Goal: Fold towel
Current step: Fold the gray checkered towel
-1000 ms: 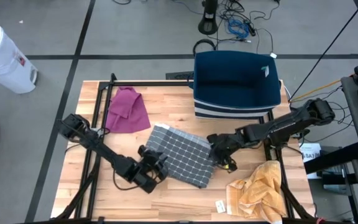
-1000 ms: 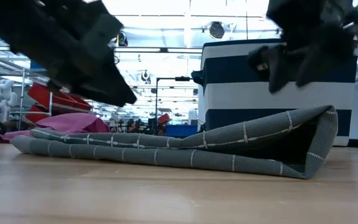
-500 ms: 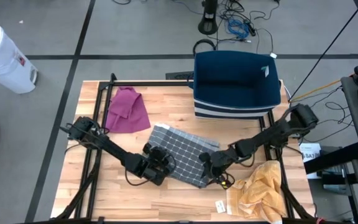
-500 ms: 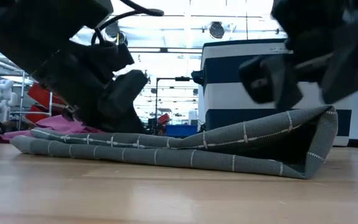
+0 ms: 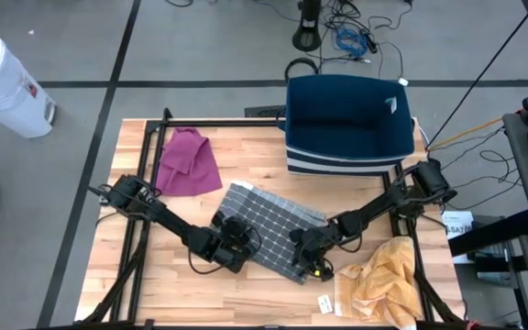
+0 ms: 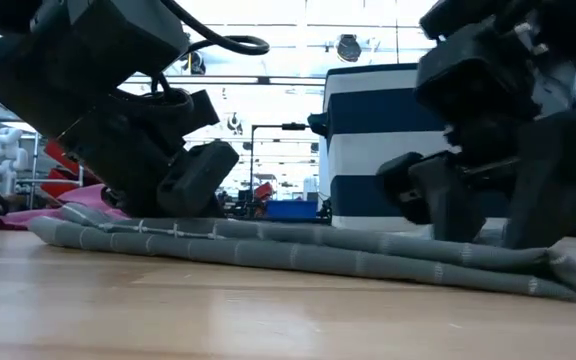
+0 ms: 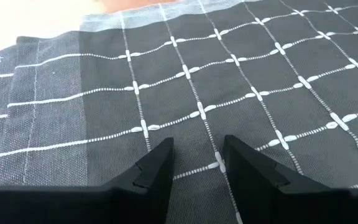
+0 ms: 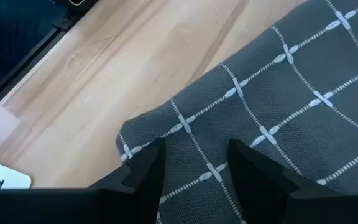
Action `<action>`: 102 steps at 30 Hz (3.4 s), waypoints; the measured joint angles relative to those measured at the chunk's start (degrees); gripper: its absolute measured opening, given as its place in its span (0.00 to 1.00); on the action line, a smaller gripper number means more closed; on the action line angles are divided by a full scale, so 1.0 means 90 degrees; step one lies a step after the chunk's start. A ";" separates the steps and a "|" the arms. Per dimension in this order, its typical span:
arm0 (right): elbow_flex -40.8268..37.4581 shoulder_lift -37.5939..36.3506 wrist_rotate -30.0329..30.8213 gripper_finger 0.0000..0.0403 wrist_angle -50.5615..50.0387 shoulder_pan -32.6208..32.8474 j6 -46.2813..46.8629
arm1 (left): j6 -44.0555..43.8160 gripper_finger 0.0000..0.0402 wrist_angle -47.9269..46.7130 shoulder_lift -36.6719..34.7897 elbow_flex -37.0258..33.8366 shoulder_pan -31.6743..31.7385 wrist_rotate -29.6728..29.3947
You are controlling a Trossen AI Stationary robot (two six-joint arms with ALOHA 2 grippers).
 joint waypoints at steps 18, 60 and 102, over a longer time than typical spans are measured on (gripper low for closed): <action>-0.0021 -0.2948 0.2735 0.41 -0.4531 -0.0057 -0.0764 | 0.0276 0.37 -0.0480 -0.0139 -0.0020 -0.0058 -0.0102; -0.0012 -0.1804 0.3651 0.41 -0.3484 -0.0964 -0.1398 | 0.0493 0.37 -0.0832 -0.0474 -0.0017 0.0037 0.0490; -0.0323 -0.1978 0.2850 0.41 -0.3707 -0.0238 -0.2280 | 0.1161 0.37 -0.1695 -0.0506 -0.0022 -0.0012 0.0006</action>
